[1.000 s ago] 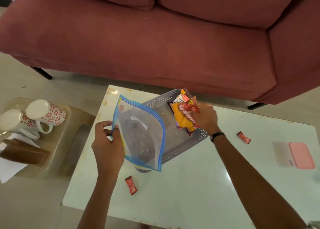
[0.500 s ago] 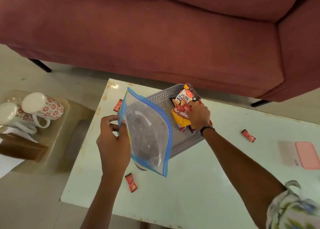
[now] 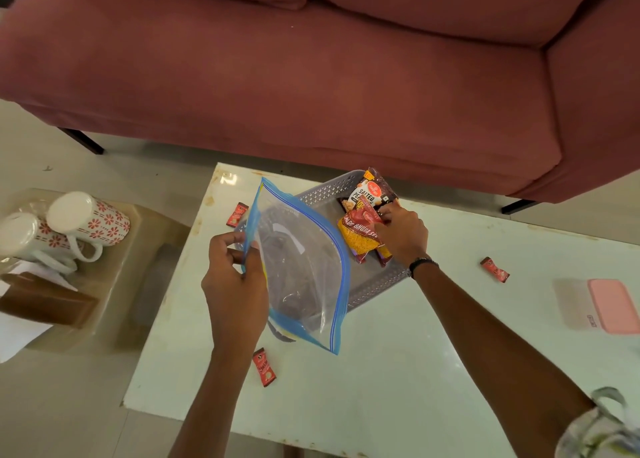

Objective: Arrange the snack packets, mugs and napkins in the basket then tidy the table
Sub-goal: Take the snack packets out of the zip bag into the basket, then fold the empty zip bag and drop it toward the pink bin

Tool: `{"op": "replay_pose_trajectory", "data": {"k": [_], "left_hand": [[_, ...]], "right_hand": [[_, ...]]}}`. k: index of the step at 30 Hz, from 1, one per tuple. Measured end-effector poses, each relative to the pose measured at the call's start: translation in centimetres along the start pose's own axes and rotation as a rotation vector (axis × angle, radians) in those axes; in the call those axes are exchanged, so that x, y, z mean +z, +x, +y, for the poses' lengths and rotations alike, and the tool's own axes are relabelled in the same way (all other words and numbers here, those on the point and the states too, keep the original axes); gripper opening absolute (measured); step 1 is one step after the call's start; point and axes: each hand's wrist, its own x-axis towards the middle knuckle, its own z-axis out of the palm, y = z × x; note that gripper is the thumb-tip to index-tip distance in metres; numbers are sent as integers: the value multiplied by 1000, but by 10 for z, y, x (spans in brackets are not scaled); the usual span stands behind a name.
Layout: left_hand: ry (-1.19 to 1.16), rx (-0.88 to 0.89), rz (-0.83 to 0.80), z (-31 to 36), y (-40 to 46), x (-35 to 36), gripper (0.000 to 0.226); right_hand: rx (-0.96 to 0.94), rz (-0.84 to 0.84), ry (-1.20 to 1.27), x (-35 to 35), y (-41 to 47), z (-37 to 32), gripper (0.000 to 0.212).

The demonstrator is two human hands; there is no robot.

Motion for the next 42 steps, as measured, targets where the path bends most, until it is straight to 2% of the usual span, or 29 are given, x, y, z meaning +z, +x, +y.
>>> {"op": "replay_pose_trajectory", "data": {"k": [7,13,16,18,20,22,25,29,32,34,36,37,38,40,42], "left_hand": [[-79,-18,-6,7,-20,-2,27],[-159,-31,6,43,-38,-14,17],[-255,-88,31,65,-49,-22,15],[-360,-130,3,82,-58,-30,13],[-450,-169,-45,101,-71,-39,10],[-535,-180,-96,117,-85,-50,9],[-673,-177,-214,147,-99,-76,14],[-732,-4,-289,173,-109,-109,22],[-667,142,-241,168,-104,-130,53],[-540,174,-259,161,-98,-140,81],[-422,237,-388,156,-93,-145,106],[-401,266,-484,154,-91,-146,108],[-396,280,-581,154,-91,-146,101],[-386,309,-731,156,-93,-142,71],[-376,318,-801,163,-99,-135,38]], "right_hand": [[-50,156,448,-25,-102,-9,24],[-166,108,616,-66,-202,-21,57],[-273,-41,540,-96,-232,-33,85],[-288,-120,569,-119,-250,-49,91],[-218,-82,679,-147,-263,-70,87],[-178,75,803,-171,-271,-84,69],[-224,281,805,-210,-277,-98,46],[-261,323,867,-265,-283,-109,33],[-311,244,1004,-308,-288,-114,14],[-313,192,1059,-332,-293,-116,10],[-307,173,1107,-348,-297,-114,14],[-294,173,1127,-355,-298,-113,14],[-273,176,1145,-360,-299,-110,13],[-248,194,1203,-364,-298,-103,20],[-182,236,1216,-365,-298,-97,27]]}}
